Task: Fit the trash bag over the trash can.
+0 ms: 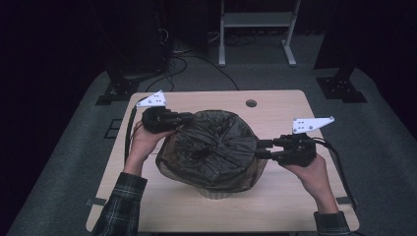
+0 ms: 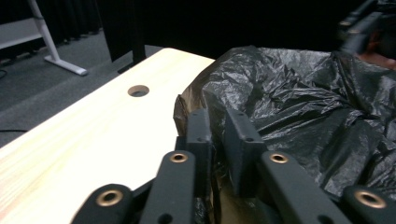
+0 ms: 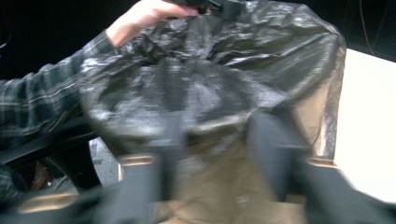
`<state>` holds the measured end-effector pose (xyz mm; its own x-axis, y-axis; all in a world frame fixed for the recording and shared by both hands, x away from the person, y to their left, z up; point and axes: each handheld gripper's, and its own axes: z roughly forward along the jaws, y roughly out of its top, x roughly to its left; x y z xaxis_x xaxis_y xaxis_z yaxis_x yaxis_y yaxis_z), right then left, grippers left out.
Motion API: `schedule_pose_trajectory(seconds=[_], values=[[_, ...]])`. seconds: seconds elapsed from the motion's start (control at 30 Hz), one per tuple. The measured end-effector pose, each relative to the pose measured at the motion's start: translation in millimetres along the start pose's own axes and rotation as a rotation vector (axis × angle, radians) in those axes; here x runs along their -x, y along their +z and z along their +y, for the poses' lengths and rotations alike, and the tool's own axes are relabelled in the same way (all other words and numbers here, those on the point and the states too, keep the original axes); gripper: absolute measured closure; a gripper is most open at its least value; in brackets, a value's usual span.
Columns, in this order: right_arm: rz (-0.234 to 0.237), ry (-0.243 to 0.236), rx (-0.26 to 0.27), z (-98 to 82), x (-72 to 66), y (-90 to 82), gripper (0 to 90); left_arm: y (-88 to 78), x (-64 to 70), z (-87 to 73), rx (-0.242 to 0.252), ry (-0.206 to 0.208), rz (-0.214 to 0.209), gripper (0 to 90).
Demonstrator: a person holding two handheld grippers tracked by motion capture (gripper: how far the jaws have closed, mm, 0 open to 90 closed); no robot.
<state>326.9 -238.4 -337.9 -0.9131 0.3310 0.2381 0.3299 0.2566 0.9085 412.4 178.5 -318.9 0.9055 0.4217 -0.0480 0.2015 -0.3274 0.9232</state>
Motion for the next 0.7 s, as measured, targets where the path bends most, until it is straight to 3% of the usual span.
schedule_pose_trajectory(seconds=[0.03,0.07,0.1,0.13,0.27,0.4,0.47,0.5,0.57,0.6,0.63,0.7], values=[[-0.009,-0.020,0.003,0.2,-1.1,-0.2,67.6,-0.4,0.1,0.1,-0.001,0.001,0.002,80.8],[-0.006,-0.023,0.001,0.9,-1.5,-0.3,76.1,-2.1,-0.3,0.2,0.013,0.000,0.000,80.9],[-0.008,-0.035,0.002,1.3,-1.9,-0.4,84.0,-4.8,-1.2,0.7,0.037,-0.007,-0.009,89.7],[-0.022,-0.044,0.002,1.4,-2.5,-0.4,88.2,-6.3,-1.5,1.2,0.025,-0.003,0.008,89.9],[-0.079,-0.054,-0.024,1.2,-0.9,0.9,90.0,-12.1,-7.4,-3.8,0.006,-0.003,0.065,89.9],[-0.137,-0.036,-0.026,-0.3,5.3,-5.0,90.0,-26.4,-17.0,-12.0,0.034,-0.045,0.103,89.9],[-0.114,-0.017,0.006,-1.1,6.6,-9.1,89.6,-30.9,-17.3,-13.6,0.038,-0.044,0.113,89.8],[-0.095,-0.028,0.036,-0.9,4.4,-9.6,71.0,-32.1,-16.9,-13.7,0.035,-0.042,0.115,89.8],[-0.021,0.002,0.067,1.2,1.6,-5.8,50.4,-33.6,-16.3,-13.5,0.028,-0.039,0.133,89.8],[-0.005,0.015,0.051,2.1,-0.4,-1.9,44.2,-34.9,-17.0,-13.6,0.030,-0.039,0.137,89.8],[-0.018,0.011,0.032,2.5,-3.3,2.3,38.2,-36.1,-17.3,-13.8,0.035,-0.041,0.140,89.8],[-0.030,0.000,-0.002,2.3,-8.1,9.1,34.0,-40.1,-17.8,-14.8,0.032,-0.036,0.169,89.8]])
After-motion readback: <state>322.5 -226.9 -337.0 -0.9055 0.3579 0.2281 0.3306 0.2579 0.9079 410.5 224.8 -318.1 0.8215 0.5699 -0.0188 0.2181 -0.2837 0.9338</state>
